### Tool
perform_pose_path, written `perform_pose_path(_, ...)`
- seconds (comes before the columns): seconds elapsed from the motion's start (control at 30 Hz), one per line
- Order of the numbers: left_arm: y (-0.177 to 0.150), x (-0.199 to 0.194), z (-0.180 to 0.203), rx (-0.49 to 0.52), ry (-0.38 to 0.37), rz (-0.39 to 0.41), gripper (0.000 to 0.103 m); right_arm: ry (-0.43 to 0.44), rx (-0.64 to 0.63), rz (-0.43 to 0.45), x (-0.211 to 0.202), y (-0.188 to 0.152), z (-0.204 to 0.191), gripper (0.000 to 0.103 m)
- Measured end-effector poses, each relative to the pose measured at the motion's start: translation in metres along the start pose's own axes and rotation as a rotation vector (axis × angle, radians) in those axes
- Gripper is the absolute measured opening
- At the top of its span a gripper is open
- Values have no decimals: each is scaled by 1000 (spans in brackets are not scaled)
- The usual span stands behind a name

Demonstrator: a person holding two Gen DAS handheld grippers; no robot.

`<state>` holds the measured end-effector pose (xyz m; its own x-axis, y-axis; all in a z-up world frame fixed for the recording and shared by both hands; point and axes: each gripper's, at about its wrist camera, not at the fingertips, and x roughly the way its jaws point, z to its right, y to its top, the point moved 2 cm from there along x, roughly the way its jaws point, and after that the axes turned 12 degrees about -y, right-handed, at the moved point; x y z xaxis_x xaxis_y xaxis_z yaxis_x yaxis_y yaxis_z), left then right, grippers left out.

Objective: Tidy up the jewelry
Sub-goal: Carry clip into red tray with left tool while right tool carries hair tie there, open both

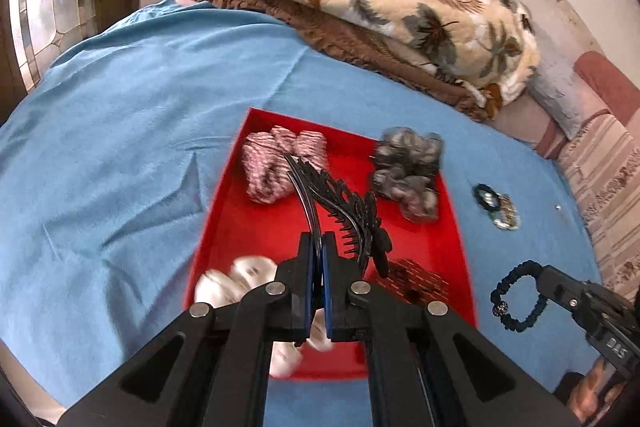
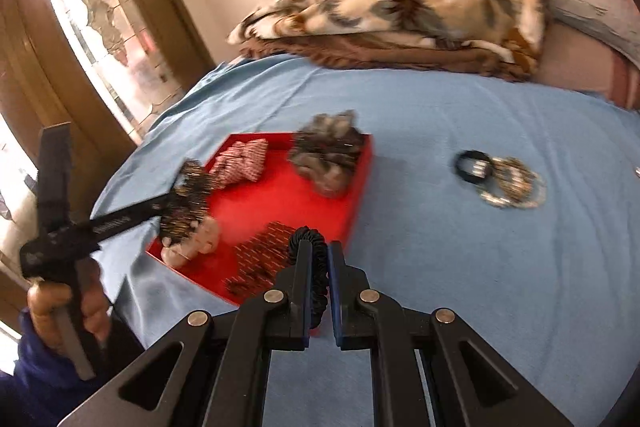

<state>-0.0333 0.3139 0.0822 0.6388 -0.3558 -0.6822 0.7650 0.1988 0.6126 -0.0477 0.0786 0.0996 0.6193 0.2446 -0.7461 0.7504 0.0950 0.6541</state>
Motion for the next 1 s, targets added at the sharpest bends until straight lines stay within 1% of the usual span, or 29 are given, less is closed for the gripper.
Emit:
perform_pose_path(0.13, 17, 6, -24, -45, 6, 19, 4, 13, -34, -8, 22, 18, -25, 9)
perform_pose_path(0.2, 22, 10, -31, -49, 12, 19, 4, 11, -55, -6, 31, 25, -34, 9)
perform_pose_path(0.3, 24, 20, -35, -35, 25, 7, 4, -3, -89, -3, 54, 42, -49, 9)
perform_pose_path(0.4, 19, 32, -36, -4, 68, -7, 4, -31, -115, -11, 82, 61, -62, 9)
perform_pose_path(0.57, 19, 37, -41, 18, 107, 10, 4, -61, -131, -44, 130, 86, -76, 9)
perform_pose_path(0.77, 19, 39, -49, 9, 94, 6, 4, -75, -164, -72, 160, 96, -92, 9)
perform_pose_path(0.9, 18, 37, -47, 17, 91, 17, 4, -89, -177, -77, 166, 97, -96, 10)
perform_pose_path(1.0, 18, 34, -43, 18, 65, 26, 5, -104, -190, -71, 165, 96, -99, 11)
